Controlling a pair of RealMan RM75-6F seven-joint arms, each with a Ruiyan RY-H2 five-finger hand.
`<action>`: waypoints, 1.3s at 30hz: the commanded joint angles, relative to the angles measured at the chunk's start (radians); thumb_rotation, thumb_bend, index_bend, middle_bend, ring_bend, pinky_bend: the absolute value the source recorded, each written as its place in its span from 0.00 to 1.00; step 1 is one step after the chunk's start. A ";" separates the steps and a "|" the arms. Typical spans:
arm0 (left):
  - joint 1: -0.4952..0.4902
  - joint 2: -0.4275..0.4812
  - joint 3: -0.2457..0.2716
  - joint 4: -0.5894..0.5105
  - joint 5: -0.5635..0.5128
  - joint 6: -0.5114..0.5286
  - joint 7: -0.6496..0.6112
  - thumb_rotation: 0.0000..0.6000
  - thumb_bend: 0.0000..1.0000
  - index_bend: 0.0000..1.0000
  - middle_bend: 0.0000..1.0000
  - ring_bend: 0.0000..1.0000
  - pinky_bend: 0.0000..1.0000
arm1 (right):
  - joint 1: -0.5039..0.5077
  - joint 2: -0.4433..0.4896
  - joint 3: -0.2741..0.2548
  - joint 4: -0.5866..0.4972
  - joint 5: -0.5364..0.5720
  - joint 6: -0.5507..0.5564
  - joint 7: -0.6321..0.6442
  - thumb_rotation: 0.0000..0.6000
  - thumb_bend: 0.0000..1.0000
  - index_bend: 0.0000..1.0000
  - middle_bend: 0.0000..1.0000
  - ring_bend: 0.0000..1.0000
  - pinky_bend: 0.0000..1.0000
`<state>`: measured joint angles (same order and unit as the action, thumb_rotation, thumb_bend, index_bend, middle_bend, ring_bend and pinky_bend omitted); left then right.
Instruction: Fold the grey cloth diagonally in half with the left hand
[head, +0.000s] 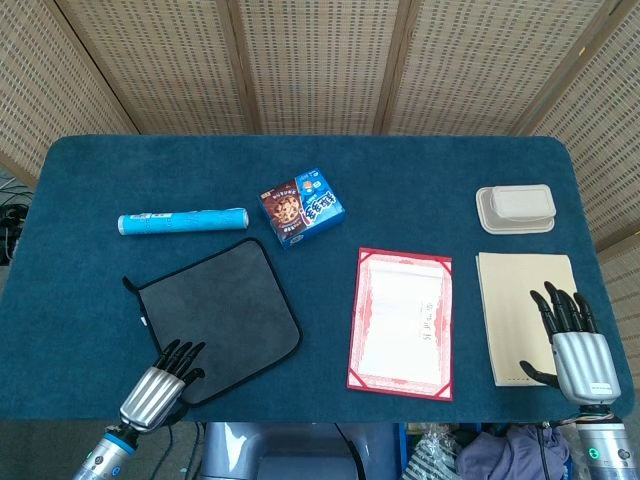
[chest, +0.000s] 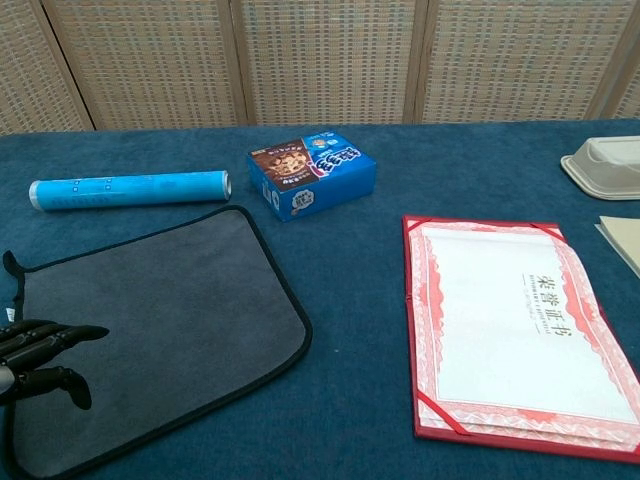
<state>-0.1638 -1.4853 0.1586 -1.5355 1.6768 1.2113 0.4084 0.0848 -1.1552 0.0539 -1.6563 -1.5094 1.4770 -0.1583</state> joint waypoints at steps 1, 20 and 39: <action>-0.002 0.002 0.001 -0.001 -0.005 -0.004 0.007 1.00 0.27 0.32 0.00 0.00 0.00 | -0.001 0.000 0.001 0.000 0.000 0.003 0.003 1.00 0.00 0.00 0.00 0.00 0.00; -0.021 0.031 -0.005 -0.037 -0.060 -0.045 0.063 1.00 0.28 0.34 0.00 0.00 0.00 | -0.005 -0.004 0.009 0.003 0.007 0.014 0.017 1.00 0.00 0.00 0.00 0.00 0.00; -0.031 -0.002 -0.016 -0.003 -0.069 -0.034 0.036 1.00 0.32 0.49 0.00 0.00 0.00 | -0.009 -0.006 0.010 -0.002 0.004 0.020 0.016 1.00 0.00 0.00 0.00 0.00 0.00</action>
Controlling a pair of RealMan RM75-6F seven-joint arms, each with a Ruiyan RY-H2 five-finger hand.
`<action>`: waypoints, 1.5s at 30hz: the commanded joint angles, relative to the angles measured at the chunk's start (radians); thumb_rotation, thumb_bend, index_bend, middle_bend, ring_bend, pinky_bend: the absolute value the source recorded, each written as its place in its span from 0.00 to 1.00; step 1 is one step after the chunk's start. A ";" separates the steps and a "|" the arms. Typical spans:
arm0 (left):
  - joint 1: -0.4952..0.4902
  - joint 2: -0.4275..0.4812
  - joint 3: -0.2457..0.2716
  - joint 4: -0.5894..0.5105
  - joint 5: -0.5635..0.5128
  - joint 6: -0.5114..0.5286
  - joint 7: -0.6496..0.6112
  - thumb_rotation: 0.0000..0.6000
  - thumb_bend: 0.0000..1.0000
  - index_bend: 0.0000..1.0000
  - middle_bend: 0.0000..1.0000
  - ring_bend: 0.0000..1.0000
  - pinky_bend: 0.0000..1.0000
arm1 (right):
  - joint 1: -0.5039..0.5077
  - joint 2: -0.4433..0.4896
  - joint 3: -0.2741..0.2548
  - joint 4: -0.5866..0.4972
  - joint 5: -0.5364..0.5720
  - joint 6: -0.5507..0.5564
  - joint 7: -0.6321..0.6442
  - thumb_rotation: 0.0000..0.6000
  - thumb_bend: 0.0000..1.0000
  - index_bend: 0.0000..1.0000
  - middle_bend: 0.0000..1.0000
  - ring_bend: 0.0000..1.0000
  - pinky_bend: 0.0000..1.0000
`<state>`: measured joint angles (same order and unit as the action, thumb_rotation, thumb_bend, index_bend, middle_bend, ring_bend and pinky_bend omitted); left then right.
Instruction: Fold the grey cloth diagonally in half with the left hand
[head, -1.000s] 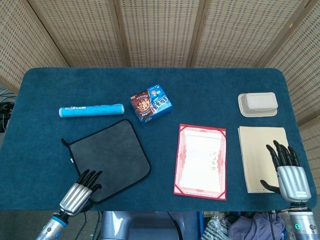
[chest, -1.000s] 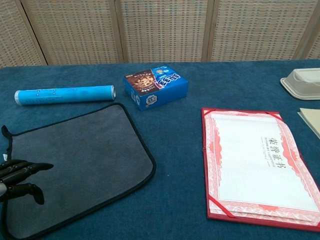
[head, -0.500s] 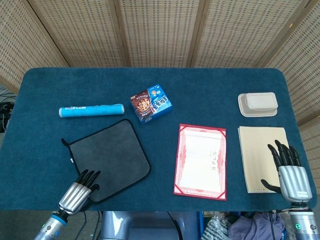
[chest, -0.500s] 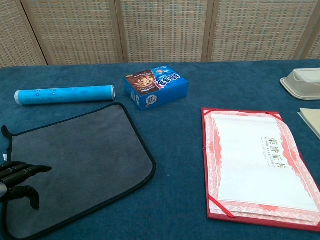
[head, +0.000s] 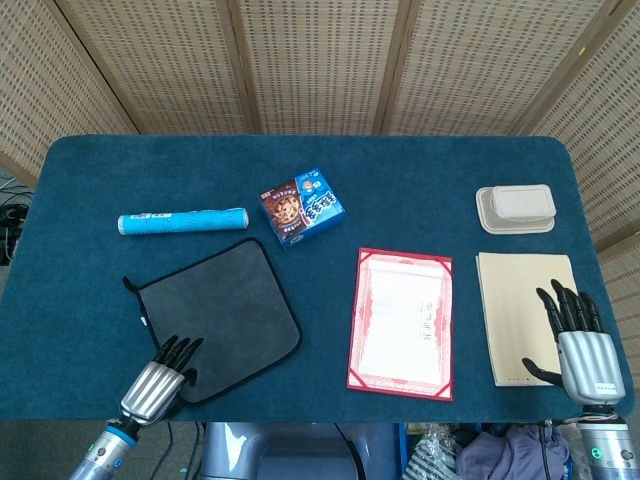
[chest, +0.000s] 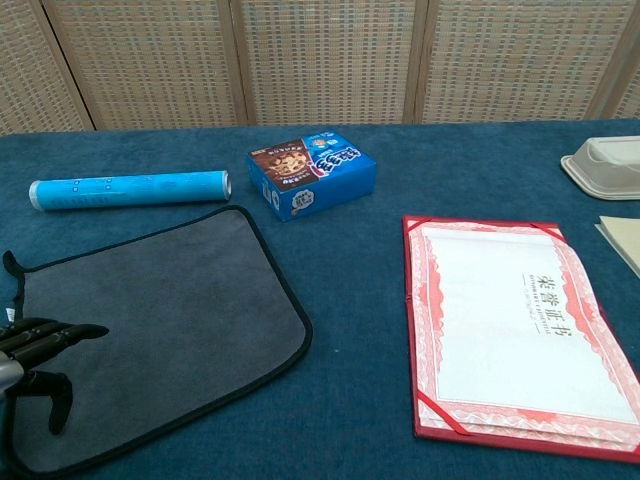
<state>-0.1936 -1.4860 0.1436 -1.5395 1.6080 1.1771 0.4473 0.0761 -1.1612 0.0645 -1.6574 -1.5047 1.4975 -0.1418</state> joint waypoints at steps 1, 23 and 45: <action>-0.001 -0.002 -0.001 0.002 -0.002 0.001 -0.004 1.00 0.32 0.50 0.00 0.00 0.00 | 0.000 0.000 -0.001 -0.001 -0.001 -0.001 -0.001 1.00 0.00 0.00 0.00 0.00 0.00; -0.006 -0.009 -0.001 0.026 0.004 0.025 -0.039 1.00 0.36 0.62 0.00 0.00 0.00 | 0.001 0.003 -0.005 -0.008 -0.009 -0.005 0.008 1.00 0.00 0.00 0.00 0.00 0.00; -0.076 -0.012 -0.075 -0.002 -0.053 -0.027 0.003 1.00 0.39 0.63 0.00 0.00 0.00 | 0.006 -0.002 -0.013 -0.011 -0.019 -0.016 0.010 1.00 0.00 0.00 0.00 0.00 0.00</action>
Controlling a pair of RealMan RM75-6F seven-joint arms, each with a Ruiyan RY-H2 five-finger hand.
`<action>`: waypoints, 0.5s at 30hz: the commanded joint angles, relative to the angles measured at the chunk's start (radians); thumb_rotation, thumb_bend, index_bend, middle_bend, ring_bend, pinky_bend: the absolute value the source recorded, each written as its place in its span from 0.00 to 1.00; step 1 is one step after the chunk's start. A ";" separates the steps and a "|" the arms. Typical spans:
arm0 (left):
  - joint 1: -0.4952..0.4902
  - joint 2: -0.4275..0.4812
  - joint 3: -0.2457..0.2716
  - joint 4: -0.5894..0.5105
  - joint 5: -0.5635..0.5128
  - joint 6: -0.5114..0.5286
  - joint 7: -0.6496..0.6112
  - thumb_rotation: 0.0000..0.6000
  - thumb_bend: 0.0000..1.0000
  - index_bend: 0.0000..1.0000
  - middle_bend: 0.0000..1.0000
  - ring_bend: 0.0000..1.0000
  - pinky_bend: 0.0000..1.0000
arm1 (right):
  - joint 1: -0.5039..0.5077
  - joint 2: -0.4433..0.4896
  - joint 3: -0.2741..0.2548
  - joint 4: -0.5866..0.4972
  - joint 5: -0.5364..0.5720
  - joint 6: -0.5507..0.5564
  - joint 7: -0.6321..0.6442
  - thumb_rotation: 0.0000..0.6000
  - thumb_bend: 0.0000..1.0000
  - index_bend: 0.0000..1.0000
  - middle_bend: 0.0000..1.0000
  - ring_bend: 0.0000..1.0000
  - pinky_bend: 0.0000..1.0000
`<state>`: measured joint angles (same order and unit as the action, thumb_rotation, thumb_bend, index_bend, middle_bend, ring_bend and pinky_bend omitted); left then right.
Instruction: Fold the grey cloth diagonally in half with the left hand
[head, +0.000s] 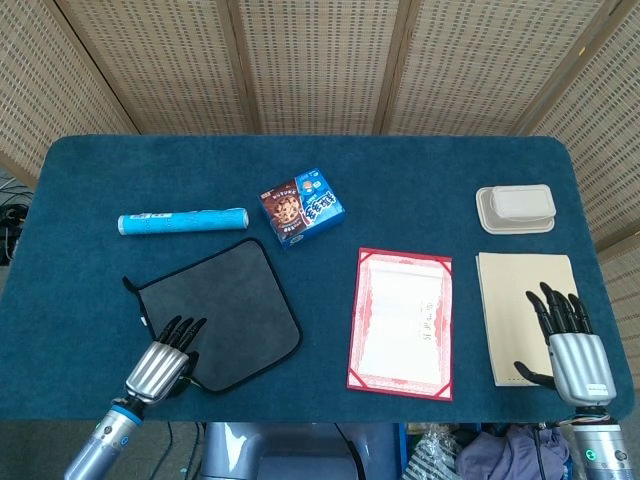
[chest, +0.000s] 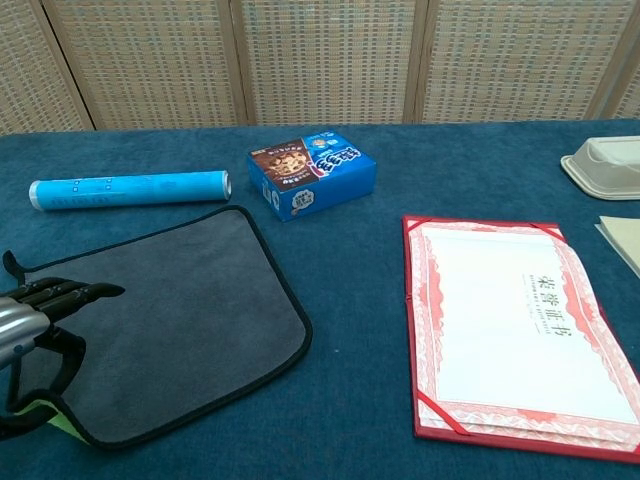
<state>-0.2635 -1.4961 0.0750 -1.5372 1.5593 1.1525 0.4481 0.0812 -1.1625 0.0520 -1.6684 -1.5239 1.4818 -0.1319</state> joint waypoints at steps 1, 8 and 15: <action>-0.011 -0.003 -0.014 -0.008 -0.007 -0.003 0.002 1.00 0.39 0.63 0.00 0.00 0.00 | 0.001 -0.001 0.000 0.000 0.000 -0.001 0.000 1.00 0.00 0.00 0.00 0.00 0.00; -0.060 -0.020 -0.078 0.001 -0.035 -0.018 -0.001 1.00 0.39 0.65 0.00 0.00 0.00 | 0.001 -0.001 -0.001 -0.001 -0.001 -0.001 0.004 1.00 0.00 0.00 0.00 0.00 0.00; -0.106 -0.044 -0.131 0.040 -0.087 -0.050 0.013 1.00 0.39 0.65 0.00 0.00 0.00 | 0.002 0.000 0.001 0.003 0.005 -0.006 0.017 1.00 0.00 0.00 0.00 0.00 0.00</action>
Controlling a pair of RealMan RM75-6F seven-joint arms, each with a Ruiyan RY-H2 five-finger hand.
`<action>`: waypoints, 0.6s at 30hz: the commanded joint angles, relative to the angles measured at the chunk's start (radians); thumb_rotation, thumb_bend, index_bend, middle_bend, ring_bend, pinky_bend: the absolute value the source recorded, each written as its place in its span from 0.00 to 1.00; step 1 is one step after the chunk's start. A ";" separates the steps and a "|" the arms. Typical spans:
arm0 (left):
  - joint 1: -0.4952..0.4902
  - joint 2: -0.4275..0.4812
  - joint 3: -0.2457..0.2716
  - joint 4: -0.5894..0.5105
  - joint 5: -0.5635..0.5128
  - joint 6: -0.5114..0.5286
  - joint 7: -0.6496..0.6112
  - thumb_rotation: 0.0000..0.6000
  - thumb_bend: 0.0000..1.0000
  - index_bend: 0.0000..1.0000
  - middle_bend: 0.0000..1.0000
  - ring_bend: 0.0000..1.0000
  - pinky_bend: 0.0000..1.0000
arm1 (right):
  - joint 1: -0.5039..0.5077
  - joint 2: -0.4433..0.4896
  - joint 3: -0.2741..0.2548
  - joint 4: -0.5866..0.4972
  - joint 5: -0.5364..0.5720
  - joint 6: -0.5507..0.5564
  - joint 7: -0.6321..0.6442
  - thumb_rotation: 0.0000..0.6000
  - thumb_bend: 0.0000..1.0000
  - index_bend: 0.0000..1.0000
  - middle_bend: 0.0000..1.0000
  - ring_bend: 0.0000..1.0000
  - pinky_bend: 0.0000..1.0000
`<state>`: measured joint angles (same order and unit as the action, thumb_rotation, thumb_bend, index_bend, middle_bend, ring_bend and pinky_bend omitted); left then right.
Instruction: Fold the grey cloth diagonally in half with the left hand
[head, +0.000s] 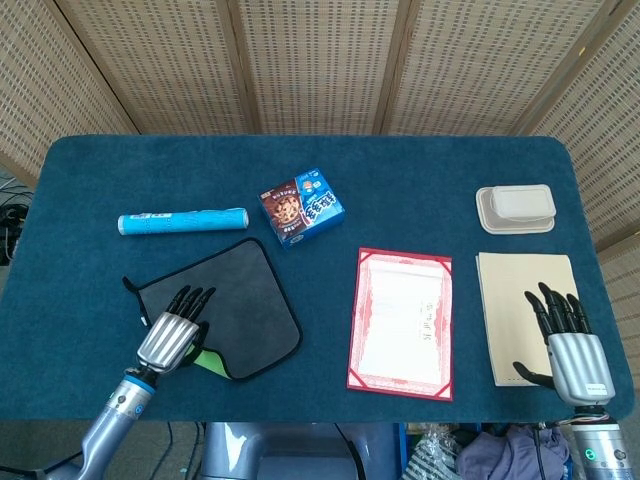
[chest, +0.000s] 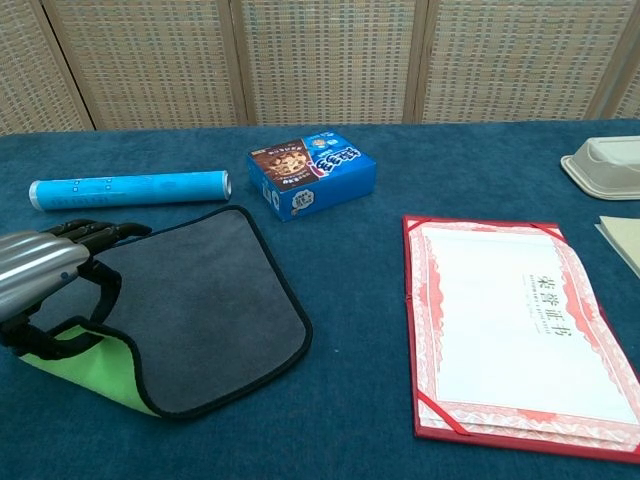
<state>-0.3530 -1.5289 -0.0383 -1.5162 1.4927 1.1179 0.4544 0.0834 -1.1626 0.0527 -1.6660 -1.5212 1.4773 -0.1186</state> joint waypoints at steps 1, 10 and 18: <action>-0.023 -0.016 -0.023 0.027 -0.030 -0.021 0.009 1.00 0.39 0.65 0.00 0.00 0.00 | 0.001 0.001 0.001 0.001 0.002 -0.002 0.006 1.00 0.00 0.00 0.00 0.00 0.00; -0.087 -0.056 -0.072 0.094 -0.095 -0.070 0.030 1.00 0.39 0.66 0.00 0.00 0.00 | 0.004 0.002 0.001 0.005 0.009 -0.013 0.015 1.00 0.00 0.00 0.00 0.00 0.00; -0.167 -0.097 -0.136 0.146 -0.139 -0.102 0.033 1.00 0.39 0.67 0.00 0.00 0.00 | 0.006 0.000 0.006 0.010 0.025 -0.022 0.024 1.00 0.00 0.00 0.00 0.00 0.00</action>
<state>-0.5076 -1.6158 -0.1626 -1.3808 1.3653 1.0241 0.4868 0.0893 -1.1621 0.0581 -1.6557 -1.4968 1.4565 -0.0950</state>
